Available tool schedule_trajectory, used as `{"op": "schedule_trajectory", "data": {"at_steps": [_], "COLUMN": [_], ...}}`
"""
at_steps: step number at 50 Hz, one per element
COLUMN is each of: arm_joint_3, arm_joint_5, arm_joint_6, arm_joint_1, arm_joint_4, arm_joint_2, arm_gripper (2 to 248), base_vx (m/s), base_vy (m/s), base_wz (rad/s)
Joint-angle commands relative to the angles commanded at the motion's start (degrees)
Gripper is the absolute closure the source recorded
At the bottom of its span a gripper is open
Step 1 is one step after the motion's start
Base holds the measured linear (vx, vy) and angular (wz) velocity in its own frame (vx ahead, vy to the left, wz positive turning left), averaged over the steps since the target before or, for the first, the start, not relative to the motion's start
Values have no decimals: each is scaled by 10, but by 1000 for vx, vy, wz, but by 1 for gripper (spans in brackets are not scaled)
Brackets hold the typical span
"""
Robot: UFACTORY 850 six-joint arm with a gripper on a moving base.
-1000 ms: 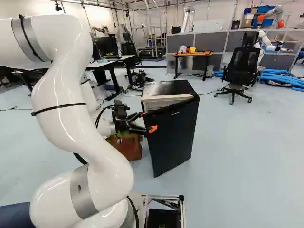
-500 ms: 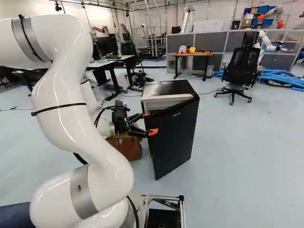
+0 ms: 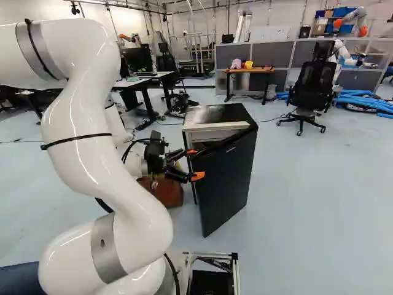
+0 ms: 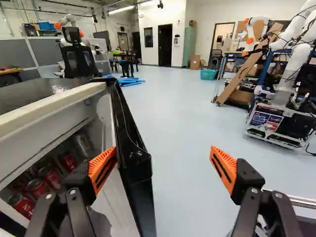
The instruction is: Grab a drink from the fridge
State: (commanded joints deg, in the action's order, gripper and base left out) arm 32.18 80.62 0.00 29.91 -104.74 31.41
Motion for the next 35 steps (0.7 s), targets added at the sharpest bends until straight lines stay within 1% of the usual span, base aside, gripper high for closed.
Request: {"op": "schedule_trajectory", "data": {"at_steps": [17,35], "arm_joint_3": [3,10], "arm_joint_5": [0,0], "arm_joint_6": [0,0], "arm_joint_1": [-8,-27], "arm_joint_4": [-42,-87], "arm_joint_2": [1,1], "arm_gripper": [3,3], "base_vx": [0,0], "base_vy": [0,0], "base_wz": [0,0]}}
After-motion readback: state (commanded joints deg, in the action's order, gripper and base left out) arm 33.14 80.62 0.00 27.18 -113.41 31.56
